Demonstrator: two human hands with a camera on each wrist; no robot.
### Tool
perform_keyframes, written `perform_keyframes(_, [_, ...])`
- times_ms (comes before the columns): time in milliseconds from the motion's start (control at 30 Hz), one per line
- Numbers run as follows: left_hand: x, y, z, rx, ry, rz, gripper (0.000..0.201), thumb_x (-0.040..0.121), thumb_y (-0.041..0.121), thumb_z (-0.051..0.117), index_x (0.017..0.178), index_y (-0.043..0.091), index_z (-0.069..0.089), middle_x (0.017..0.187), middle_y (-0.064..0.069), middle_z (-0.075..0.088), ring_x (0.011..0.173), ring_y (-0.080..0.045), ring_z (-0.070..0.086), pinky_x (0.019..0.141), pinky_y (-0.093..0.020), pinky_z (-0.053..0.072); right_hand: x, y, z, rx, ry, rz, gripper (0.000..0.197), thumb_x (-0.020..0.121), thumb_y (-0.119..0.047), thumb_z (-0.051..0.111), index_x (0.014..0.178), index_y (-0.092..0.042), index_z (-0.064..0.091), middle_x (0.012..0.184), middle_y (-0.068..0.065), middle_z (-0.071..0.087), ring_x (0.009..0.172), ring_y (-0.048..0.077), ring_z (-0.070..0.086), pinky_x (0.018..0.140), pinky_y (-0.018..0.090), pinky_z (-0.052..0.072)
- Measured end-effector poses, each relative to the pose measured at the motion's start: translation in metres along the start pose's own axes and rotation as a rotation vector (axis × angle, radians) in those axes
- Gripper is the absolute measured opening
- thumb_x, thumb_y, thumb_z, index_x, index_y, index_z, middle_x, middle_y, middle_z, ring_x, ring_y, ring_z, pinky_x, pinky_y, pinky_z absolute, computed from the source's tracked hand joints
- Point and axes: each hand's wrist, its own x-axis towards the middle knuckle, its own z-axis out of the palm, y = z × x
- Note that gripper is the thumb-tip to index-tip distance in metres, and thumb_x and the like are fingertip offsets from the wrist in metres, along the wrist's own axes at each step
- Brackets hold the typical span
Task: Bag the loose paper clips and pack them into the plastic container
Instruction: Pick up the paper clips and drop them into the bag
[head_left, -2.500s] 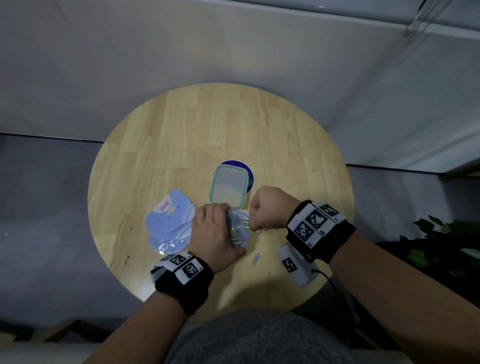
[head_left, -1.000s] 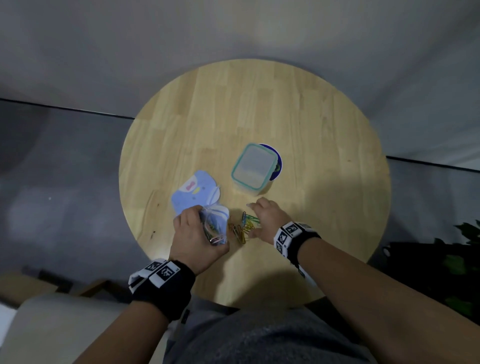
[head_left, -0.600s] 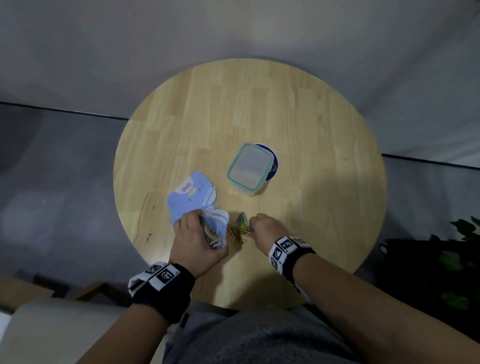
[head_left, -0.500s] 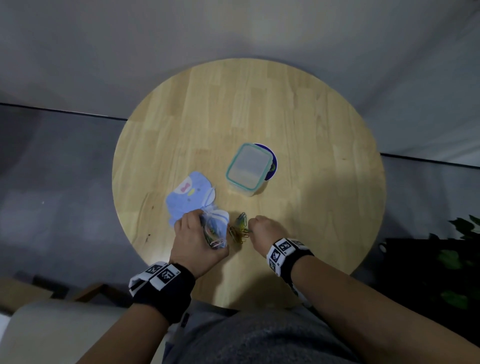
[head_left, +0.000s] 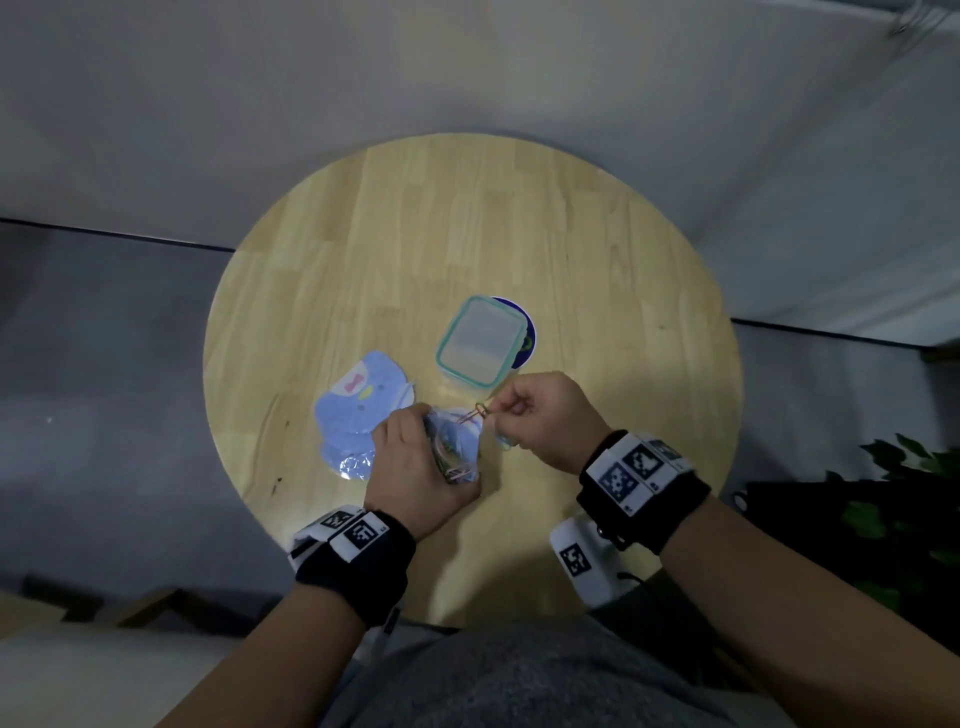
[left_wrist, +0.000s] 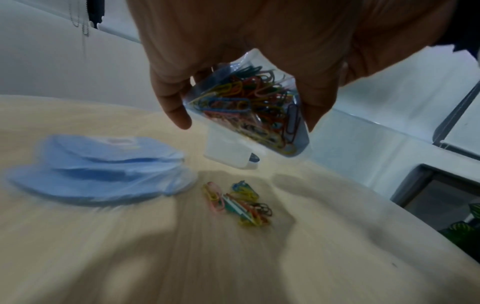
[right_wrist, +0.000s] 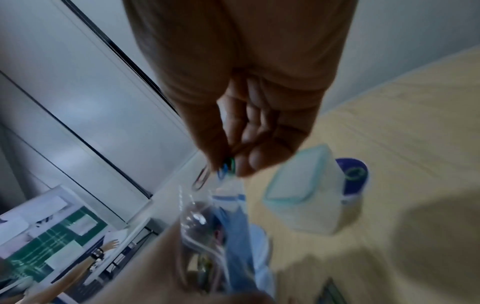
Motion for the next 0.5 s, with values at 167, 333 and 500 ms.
perform_keyframes(167, [0.011, 0.018, -0.004, 0.018, 0.058, 0.185, 0.068, 0.055, 0.041, 0.067, 0.108, 0.007, 0.042, 0.092, -0.011, 0.047, 0.088, -0.023, 0.036, 0.078, -0.034, 0.034, 0.001, -0.031, -0.015, -0.291, -0.210, 0.014, 0.006, 0.074, -0.005, 0.067, 0.075, 0.000, 0.070, 0.061, 0.000, 0.065, 0.053, 0.001, 0.057, 0.055, 0.022, 0.047])
perform_keyframes(333, [0.012, 0.033, -0.002, -0.024, 0.096, 0.186, 0.066, 0.055, 0.042, 0.062, 0.107, 0.009, 0.041, 0.094, -0.011, 0.047, 0.089, -0.024, 0.038, 0.078, -0.034, 0.035, 0.002, -0.048, -0.010, -0.281, -0.054, -0.002, 0.003, 0.074, -0.006, 0.071, 0.076, -0.004, 0.073, 0.081, 0.012, 0.074, 0.080, 0.023, 0.068, 0.076, 0.035, 0.056])
perform_keyframes(500, [0.013, 0.025, -0.007, -0.097, 0.148, 0.054, 0.070, 0.054, 0.045, 0.063, 0.110, 0.010, 0.039, 0.098, -0.012, 0.048, 0.092, -0.021, 0.036, 0.080, -0.036, 0.037, -0.006, -0.045, -0.004, 0.058, 0.033, -0.015, 0.015, 0.081, 0.001, 0.055, 0.078, -0.002, 0.070, 0.070, 0.013, 0.068, 0.063, 0.026, 0.066, 0.062, 0.030, 0.054])
